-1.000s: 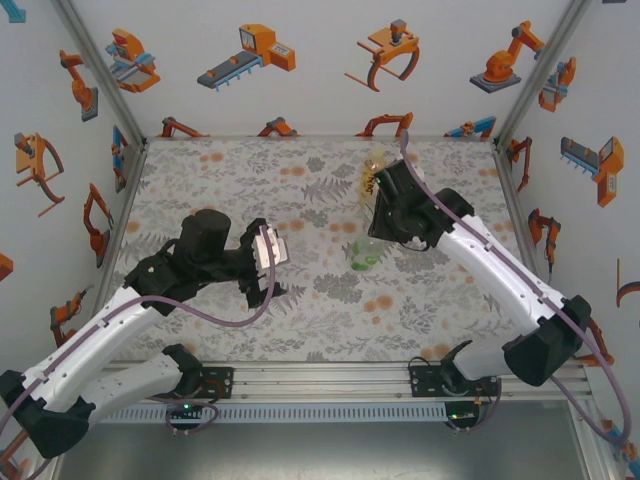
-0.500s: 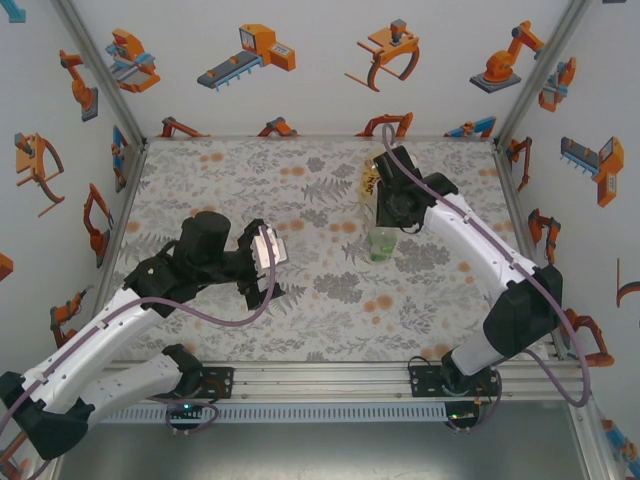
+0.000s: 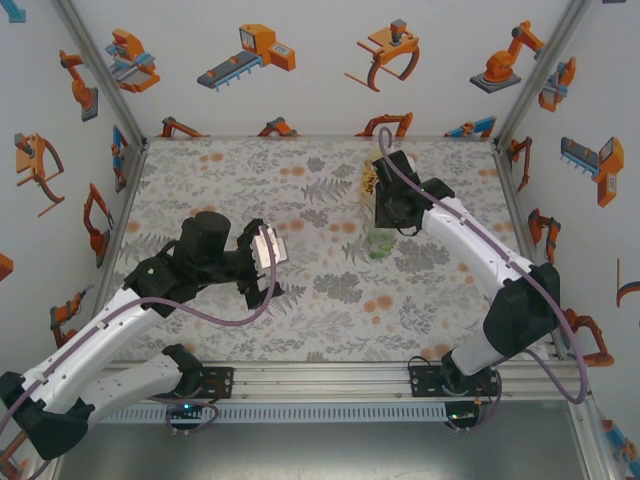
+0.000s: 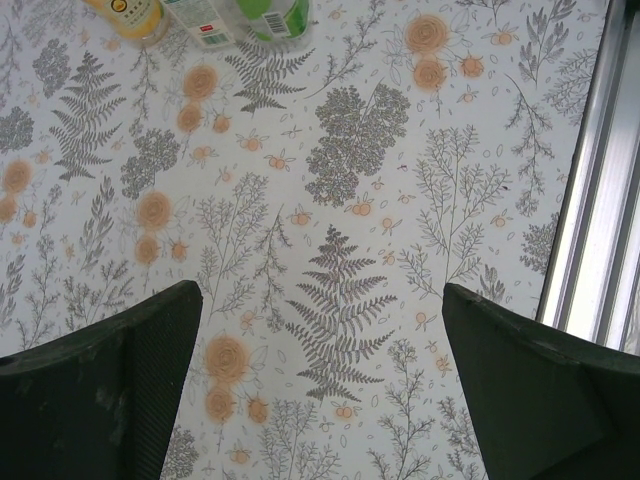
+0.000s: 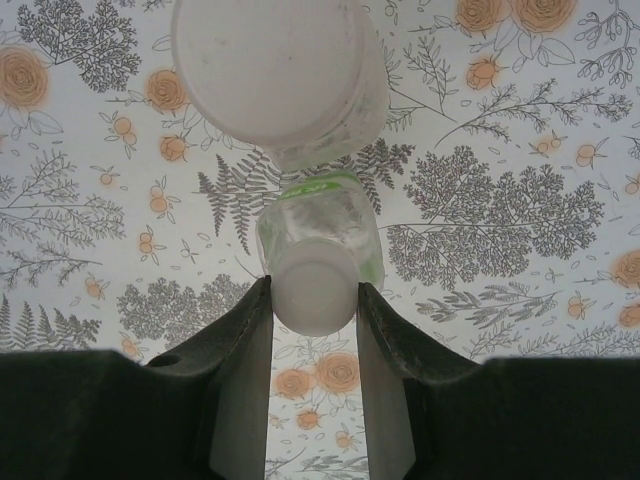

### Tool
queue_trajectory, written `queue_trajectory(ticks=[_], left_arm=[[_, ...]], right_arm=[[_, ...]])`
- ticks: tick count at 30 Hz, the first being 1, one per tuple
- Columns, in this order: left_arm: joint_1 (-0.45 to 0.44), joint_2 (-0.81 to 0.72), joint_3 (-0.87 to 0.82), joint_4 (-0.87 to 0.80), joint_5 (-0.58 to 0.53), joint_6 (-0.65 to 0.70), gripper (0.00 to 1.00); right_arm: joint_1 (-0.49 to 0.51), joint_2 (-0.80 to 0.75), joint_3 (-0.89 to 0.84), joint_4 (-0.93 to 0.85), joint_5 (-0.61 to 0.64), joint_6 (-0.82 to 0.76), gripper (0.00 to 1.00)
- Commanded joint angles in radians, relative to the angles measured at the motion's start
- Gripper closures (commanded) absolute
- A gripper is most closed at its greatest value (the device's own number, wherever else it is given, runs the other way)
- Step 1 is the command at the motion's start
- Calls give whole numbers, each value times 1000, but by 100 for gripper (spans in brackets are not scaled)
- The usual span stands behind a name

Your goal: Screw on the bottle caps

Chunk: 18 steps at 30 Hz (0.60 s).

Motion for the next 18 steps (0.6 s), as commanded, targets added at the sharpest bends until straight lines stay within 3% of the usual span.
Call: queue_trajectory(ticks=[1,5,18], left_arm=[[0,-4,-7,-15,3,-17,3],[-1,-4,-9,-19,-7,-15,3],[3,21,-37,29,-89,-47,3]], right_arm=[[-8,5,-22,-4,-4,-16,77],[-8,-5,-6,-10,-16,-17,63],[-14,-27,131,-99,-20,-60,42]])
